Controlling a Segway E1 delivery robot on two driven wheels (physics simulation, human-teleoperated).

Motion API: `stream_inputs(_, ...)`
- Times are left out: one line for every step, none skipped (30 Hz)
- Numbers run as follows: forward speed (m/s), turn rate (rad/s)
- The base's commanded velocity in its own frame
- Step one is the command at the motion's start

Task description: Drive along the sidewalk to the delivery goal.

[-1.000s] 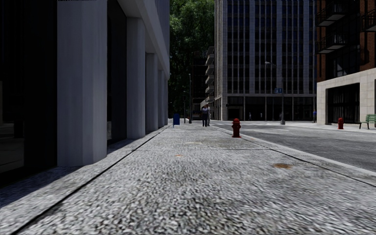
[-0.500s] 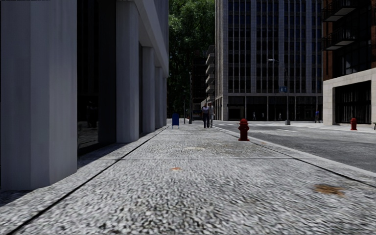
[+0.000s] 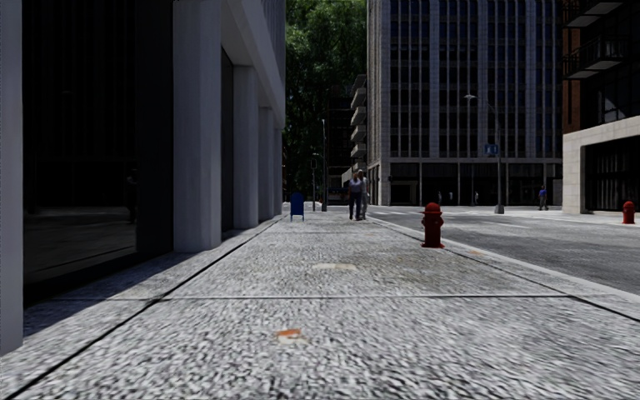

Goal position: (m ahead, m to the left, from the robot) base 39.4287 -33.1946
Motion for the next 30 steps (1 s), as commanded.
stream_inputs(2.0,0.0)
stream_inputs(2.0,0.0)
stream_inputs(2.0,0.0)
stream_inputs(2.0,0.0)
stream_inputs(2.0,0.0)
stream_inputs(2.0,0.0)
stream_inputs(2.0,0.0)
stream_inputs(2.0,0.02)
stream_inputs(2.0,0.16)
stream_inputs(2.0,0.16)
stream_inputs(2.0,0.22)
stream_inputs(2.0,0.24)
stream_inputs(2.0,0.24)
stream_inputs(2.0,0.24)
stream_inputs(2.0,0.24)
stream_inputs(2.0,0.24)
stream_inputs(2.0,0.24)
stream_inputs(2.0,0.0)
stream_inputs(2.0,0.0)
stream_inputs(2.0,0.0)
stream_inputs(2.0,0.0)
stream_inputs(2.0,0.0)
stream_inputs(2.0,0.0)
stream_inputs(2.0,0.0)
stream_inputs(2.0,0.0)
stream_inputs(2.0,0.0)
stream_inputs(2.0,0.0)
stream_inputs(2.0,0.0)
stream_inputs(2.0,0.0)
stream_inputs(2.0,0.0)
